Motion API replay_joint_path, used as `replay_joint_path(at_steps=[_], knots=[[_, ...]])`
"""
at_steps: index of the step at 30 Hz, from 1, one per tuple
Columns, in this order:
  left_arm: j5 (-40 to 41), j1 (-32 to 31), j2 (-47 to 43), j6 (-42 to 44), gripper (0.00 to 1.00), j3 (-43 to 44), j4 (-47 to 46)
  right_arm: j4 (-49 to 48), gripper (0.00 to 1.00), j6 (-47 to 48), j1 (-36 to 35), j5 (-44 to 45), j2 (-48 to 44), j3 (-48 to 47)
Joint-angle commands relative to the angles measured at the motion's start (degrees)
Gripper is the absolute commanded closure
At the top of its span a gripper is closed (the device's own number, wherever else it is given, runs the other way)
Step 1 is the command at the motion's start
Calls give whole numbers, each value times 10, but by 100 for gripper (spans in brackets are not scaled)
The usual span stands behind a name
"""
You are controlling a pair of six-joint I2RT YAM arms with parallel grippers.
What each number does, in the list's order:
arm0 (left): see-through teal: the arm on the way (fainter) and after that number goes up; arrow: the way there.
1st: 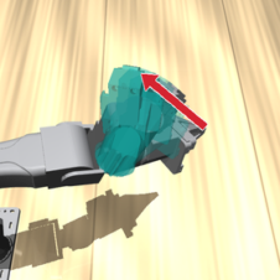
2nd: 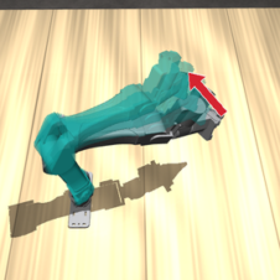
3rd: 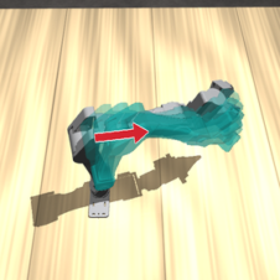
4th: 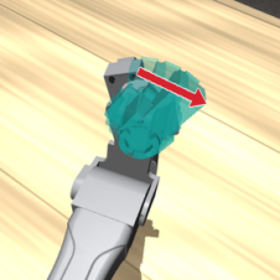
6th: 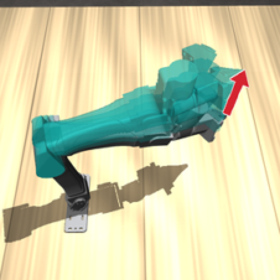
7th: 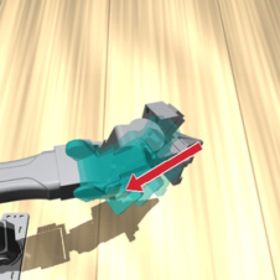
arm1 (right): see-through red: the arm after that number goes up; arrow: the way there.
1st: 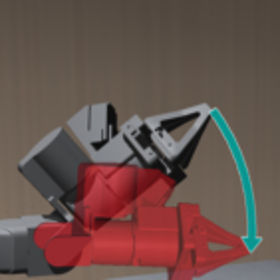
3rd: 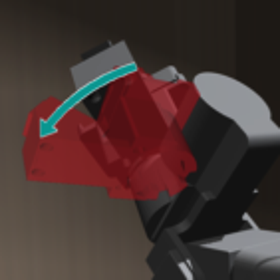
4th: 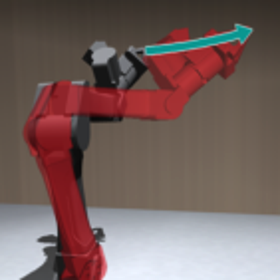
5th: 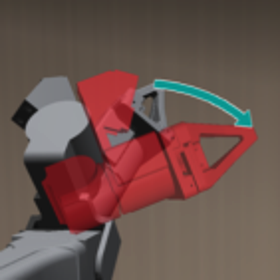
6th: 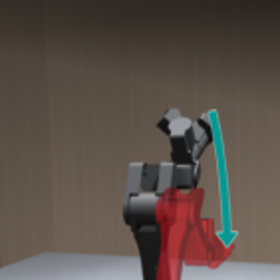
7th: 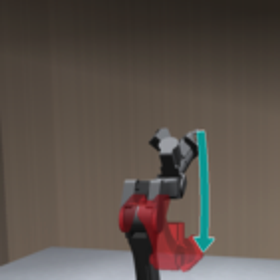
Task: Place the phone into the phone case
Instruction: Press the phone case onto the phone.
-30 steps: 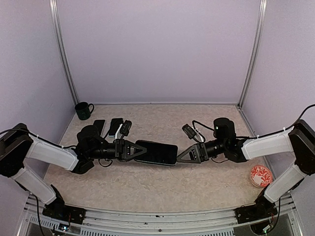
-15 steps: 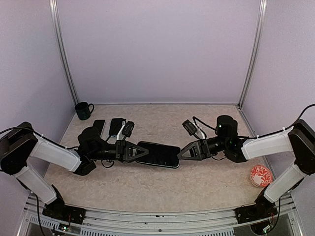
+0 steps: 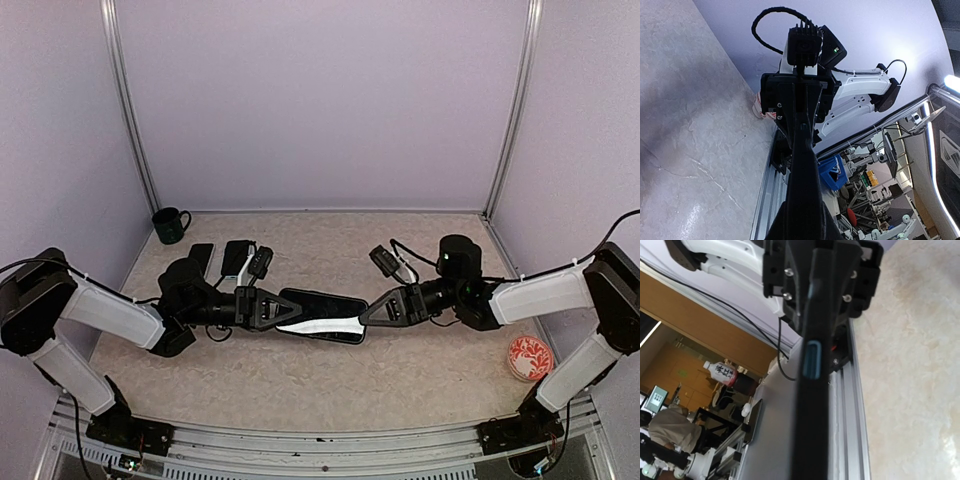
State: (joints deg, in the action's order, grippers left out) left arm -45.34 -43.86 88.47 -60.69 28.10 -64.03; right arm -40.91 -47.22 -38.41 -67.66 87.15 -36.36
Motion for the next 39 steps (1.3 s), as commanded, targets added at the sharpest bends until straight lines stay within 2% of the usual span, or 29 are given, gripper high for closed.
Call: replay_joint_path(at_steps=[1,4,10,15,17,21,24,25,28,31,34,39], knots=[[8,-4,-4,10,94,6,-8,49,96,50,-4,21,-10,-14],[8,-4,-5,11,87,6,-3,98,100,73,-3,47,-15,-26],[9,-3,-3,15,73,7,3,157,100,92,-3,97,-19,-41],[10,-3,-4,16,72,5,6,184,100,100,-3,119,-19,-46],[11,-2,-5,18,78,3,7,185,100,97,-4,120,-17,-46],[14,-2,-10,25,97,2,14,183,100,95,-4,118,-17,-47],[15,-3,-13,34,100,2,25,192,100,103,-4,111,-18,-48],[16,-3,-15,36,100,1,31,199,95,109,-3,108,-18,-50],[14,-3,-23,49,100,1,50,231,71,141,-3,101,-23,-53],[9,-3,-32,64,100,2,74,264,57,170,-3,97,-30,-56],[-1,-4,-40,78,100,6,94,272,51,184,-3,88,-37,-55],[-15,-10,-45,96,100,17,121,296,51,210,-4,85,-43,-60]])
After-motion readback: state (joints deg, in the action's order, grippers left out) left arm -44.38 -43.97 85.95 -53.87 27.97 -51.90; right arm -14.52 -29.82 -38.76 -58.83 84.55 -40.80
